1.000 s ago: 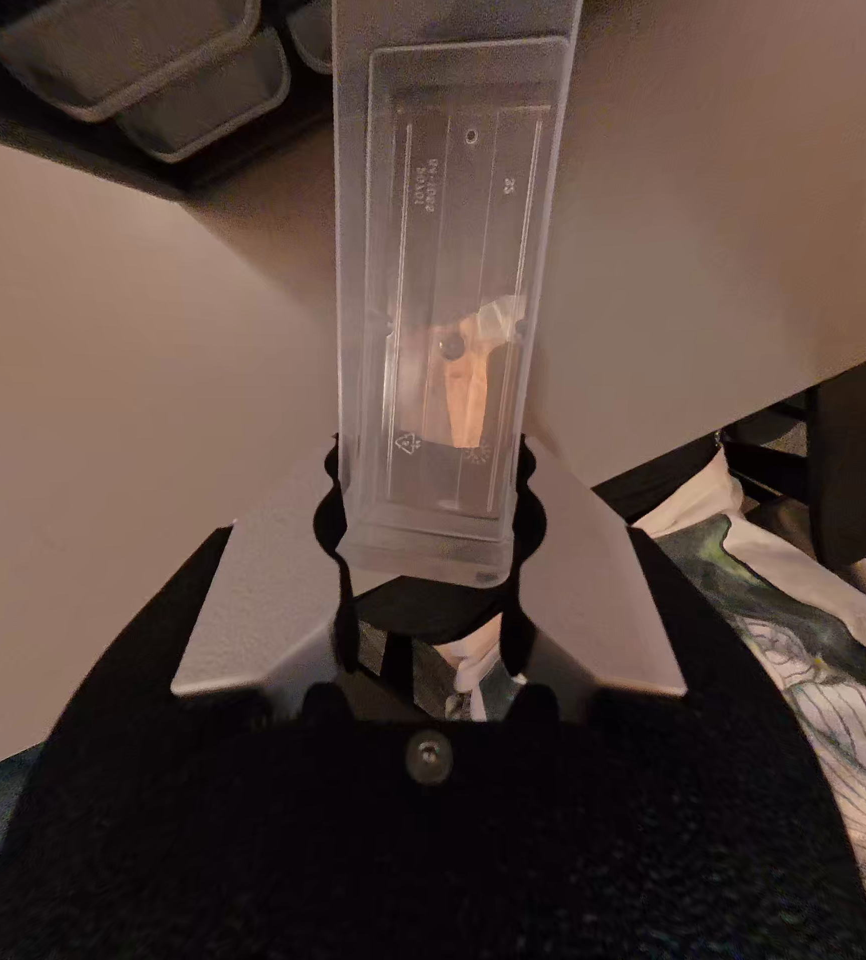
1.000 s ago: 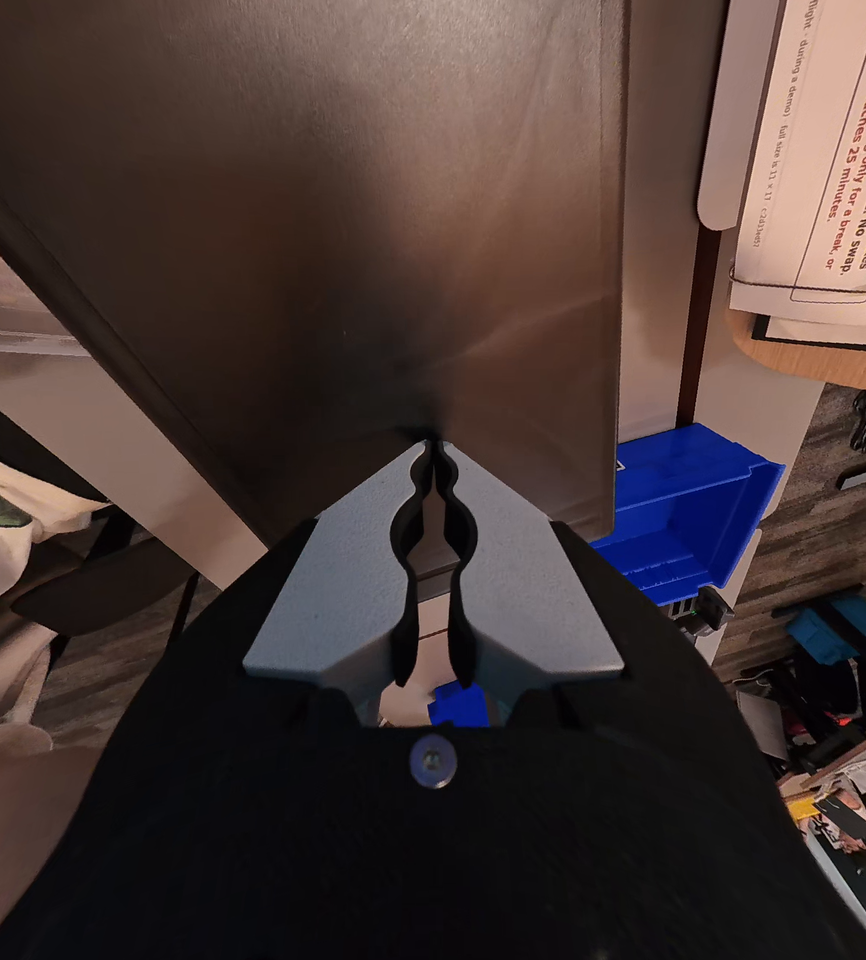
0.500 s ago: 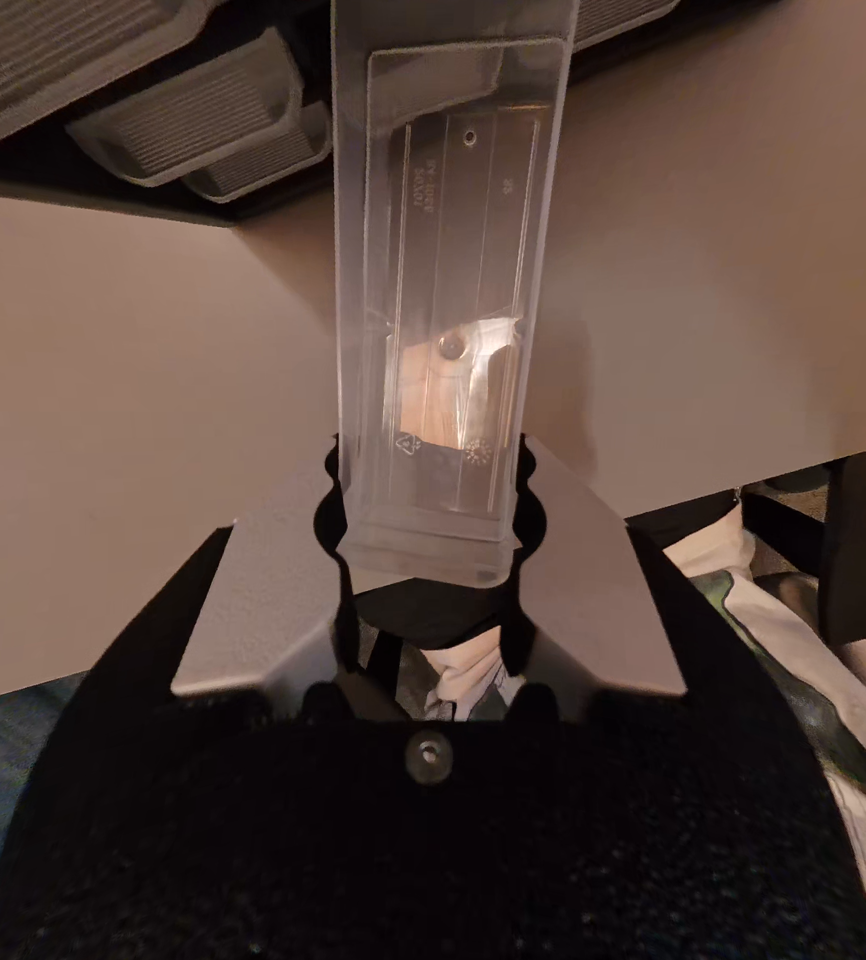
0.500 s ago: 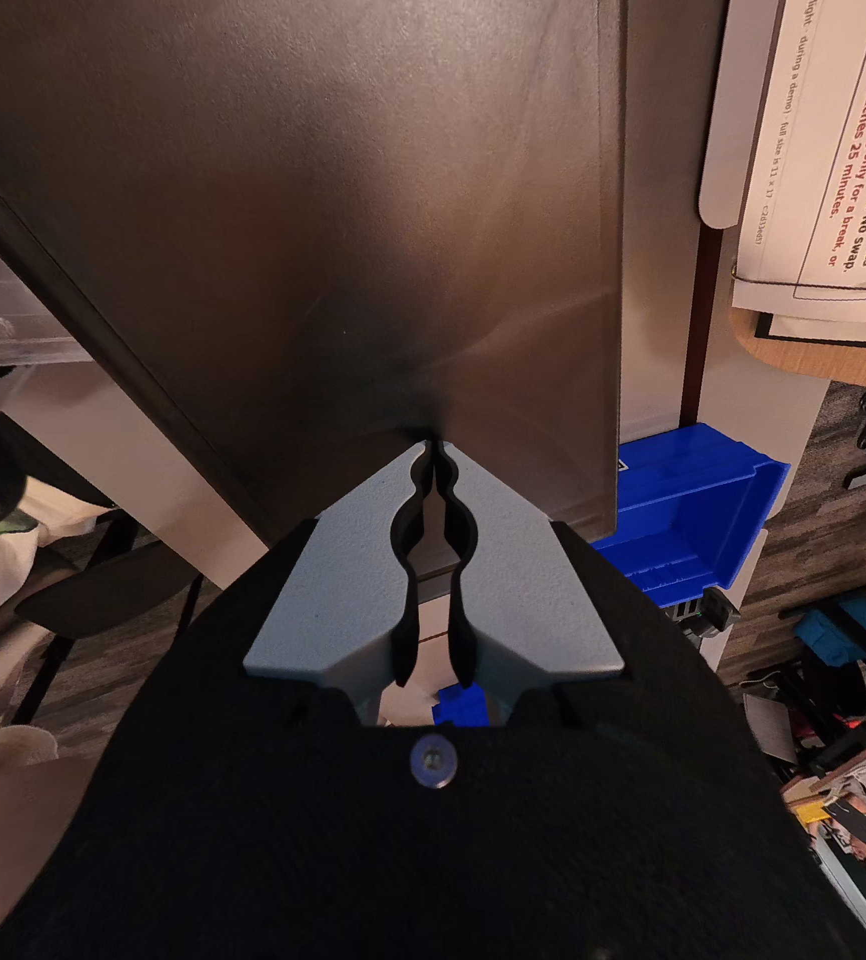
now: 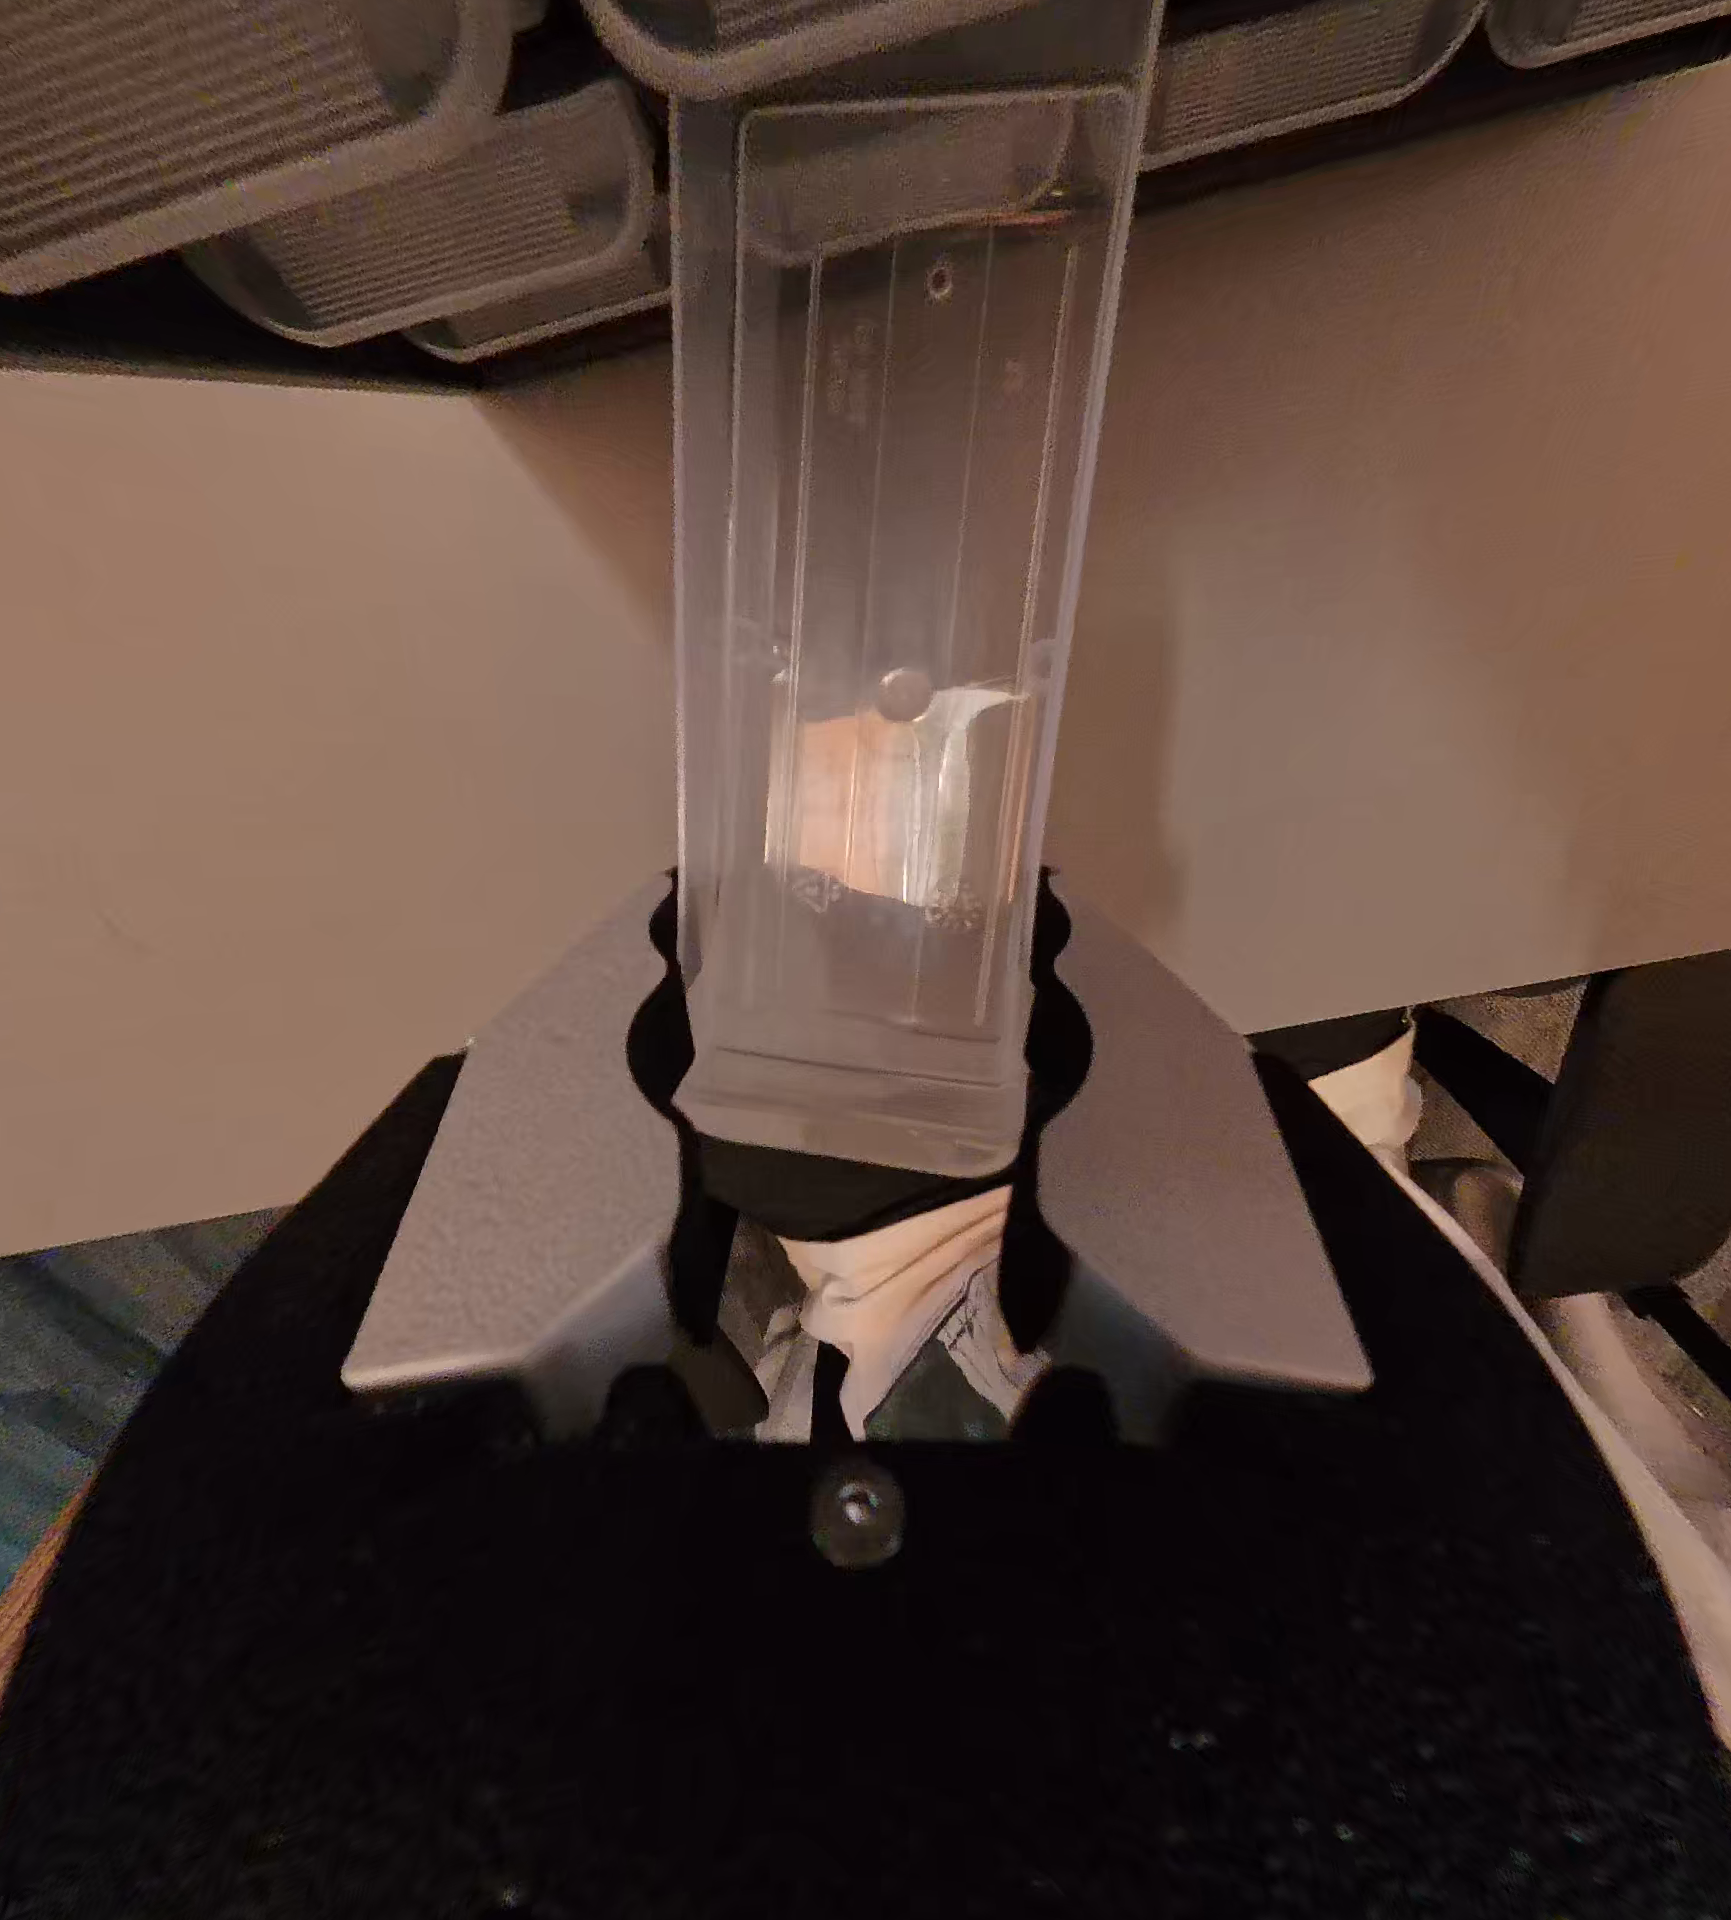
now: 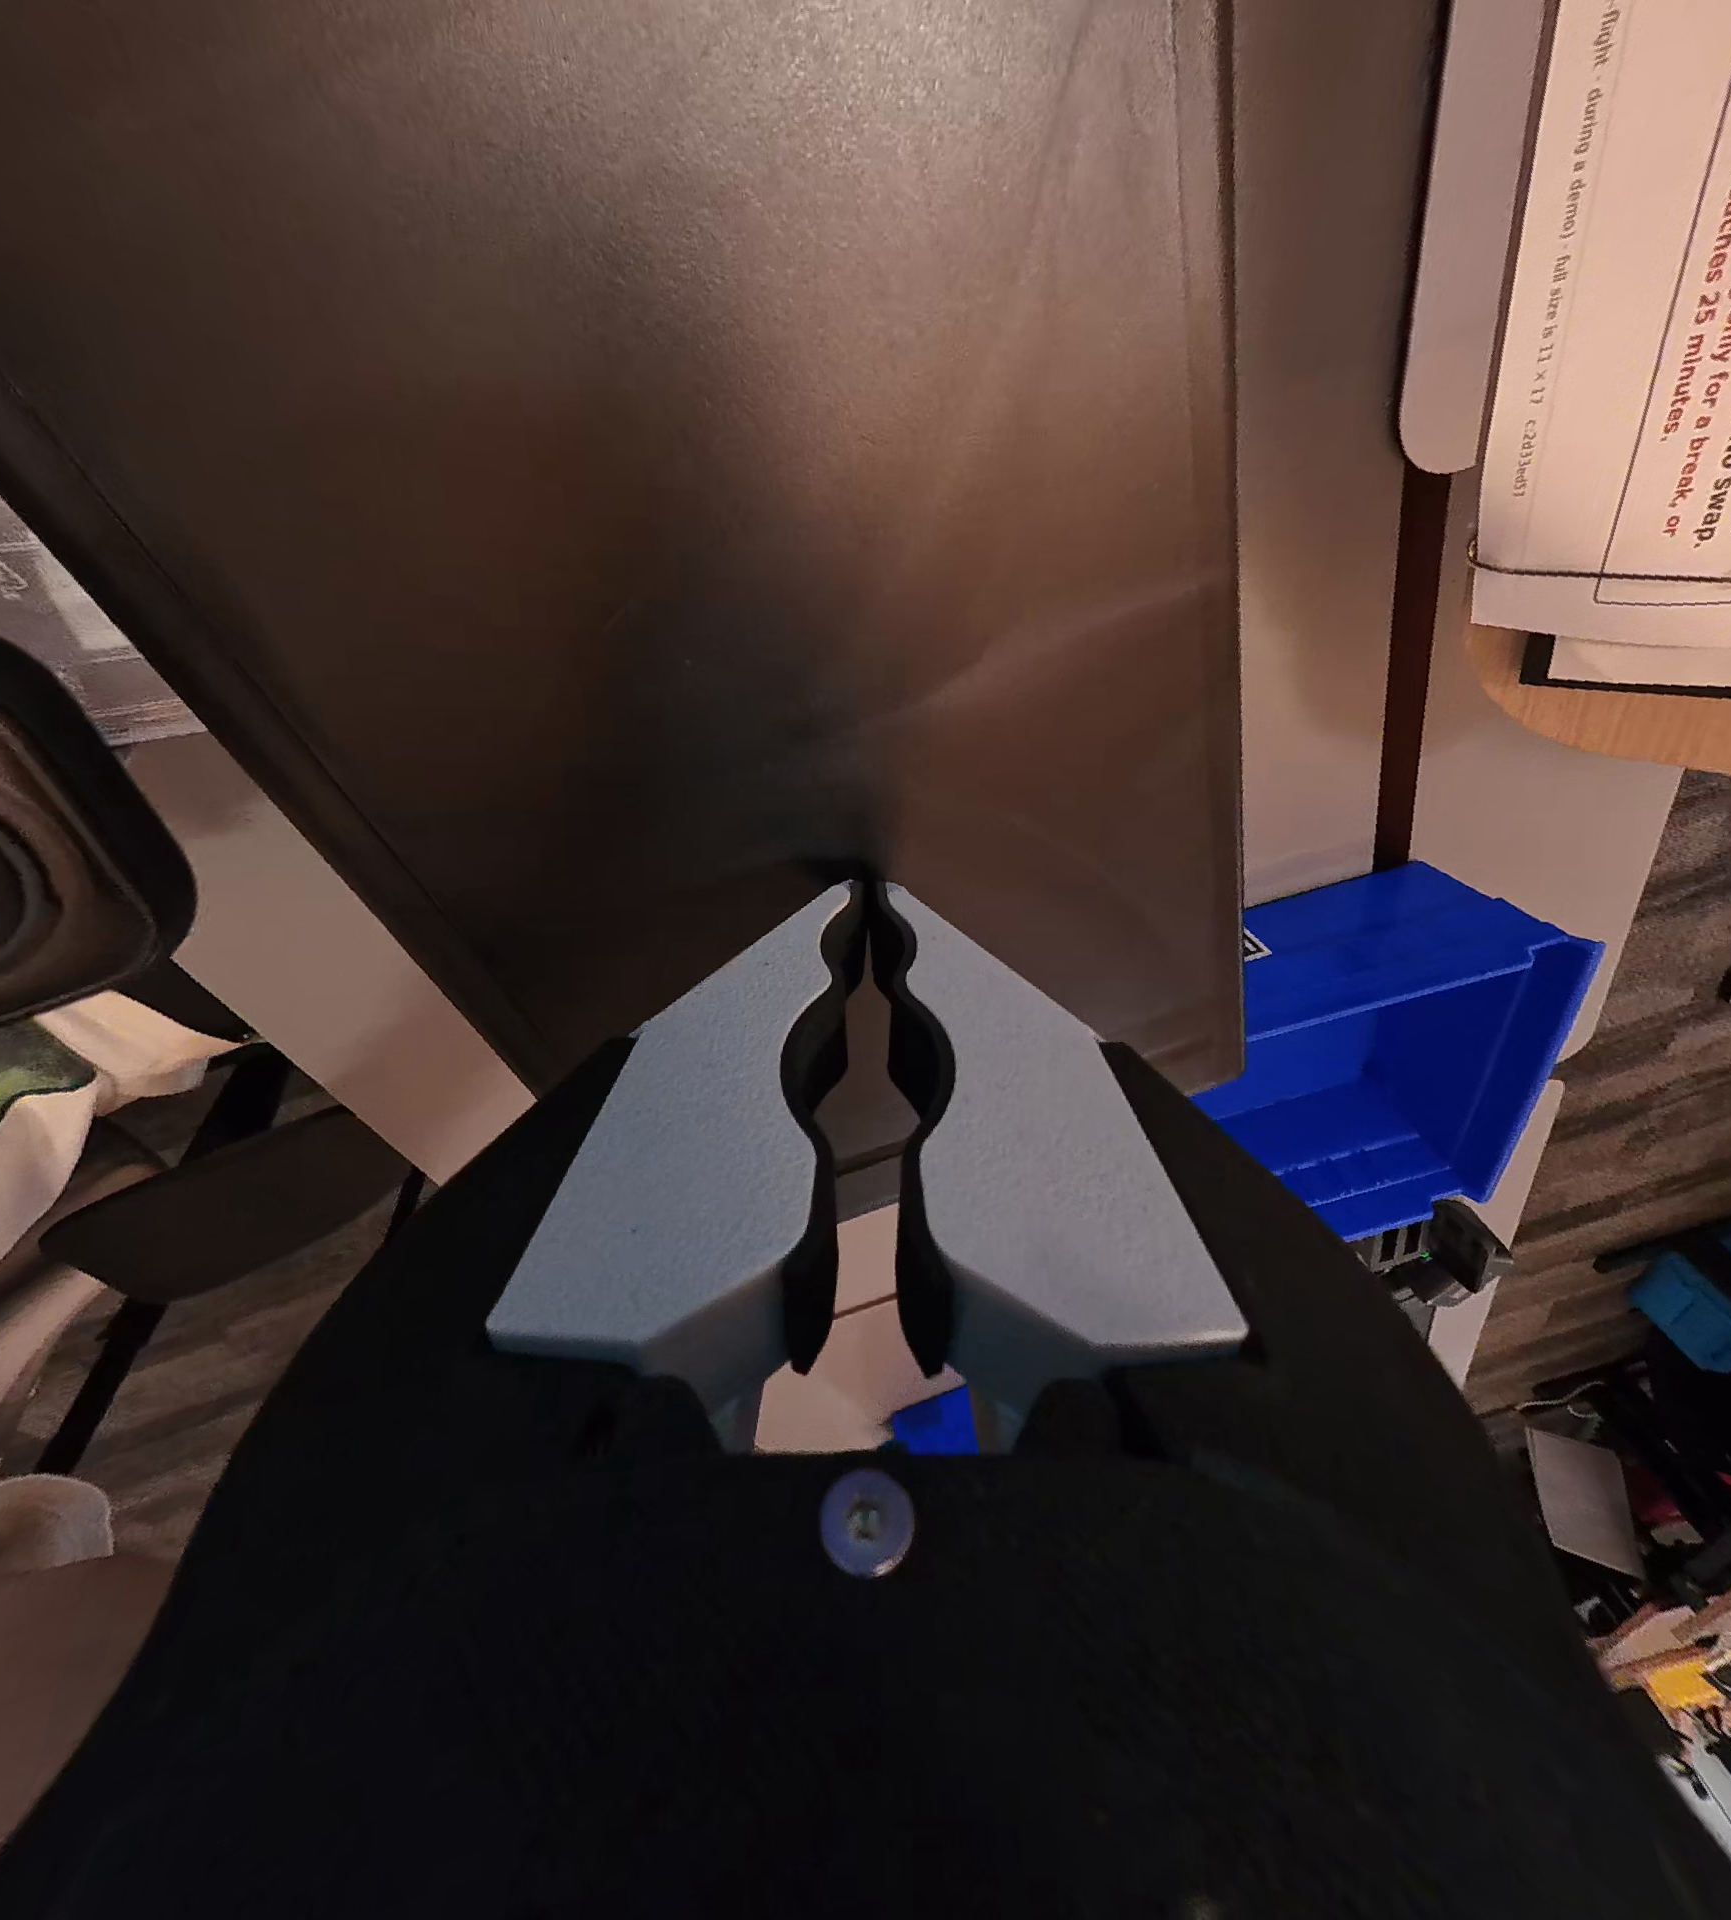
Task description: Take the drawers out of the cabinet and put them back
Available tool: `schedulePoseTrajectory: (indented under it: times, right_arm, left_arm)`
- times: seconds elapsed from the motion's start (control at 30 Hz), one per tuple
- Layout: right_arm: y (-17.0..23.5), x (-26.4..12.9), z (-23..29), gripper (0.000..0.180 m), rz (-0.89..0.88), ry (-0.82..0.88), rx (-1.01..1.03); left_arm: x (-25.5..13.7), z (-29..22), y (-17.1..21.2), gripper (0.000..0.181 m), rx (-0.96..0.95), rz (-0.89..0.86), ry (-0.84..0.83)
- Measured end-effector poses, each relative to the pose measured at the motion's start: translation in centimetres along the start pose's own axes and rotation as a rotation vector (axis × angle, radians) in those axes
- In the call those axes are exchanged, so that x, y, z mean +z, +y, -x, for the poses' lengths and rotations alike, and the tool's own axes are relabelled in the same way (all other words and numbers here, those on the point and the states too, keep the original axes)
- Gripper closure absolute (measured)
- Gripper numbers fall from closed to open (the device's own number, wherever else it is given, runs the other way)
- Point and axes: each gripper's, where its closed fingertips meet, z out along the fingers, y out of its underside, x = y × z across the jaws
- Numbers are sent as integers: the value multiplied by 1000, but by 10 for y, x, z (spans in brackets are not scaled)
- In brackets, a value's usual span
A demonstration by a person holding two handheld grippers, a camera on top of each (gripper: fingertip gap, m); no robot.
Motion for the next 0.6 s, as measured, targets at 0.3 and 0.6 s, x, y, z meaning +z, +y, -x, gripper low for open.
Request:
schedulePoseTrajectory:
  times: [0.3,0.6]
  right_arm:
    - [0,0,0,180,32,18,-4]
    - [0,0,0,180,39,16,-2]
  left_arm:
    - [-5,0,-2,119,-14,10,-21]
    - [-14,3,-11,119,8,-17,-89]
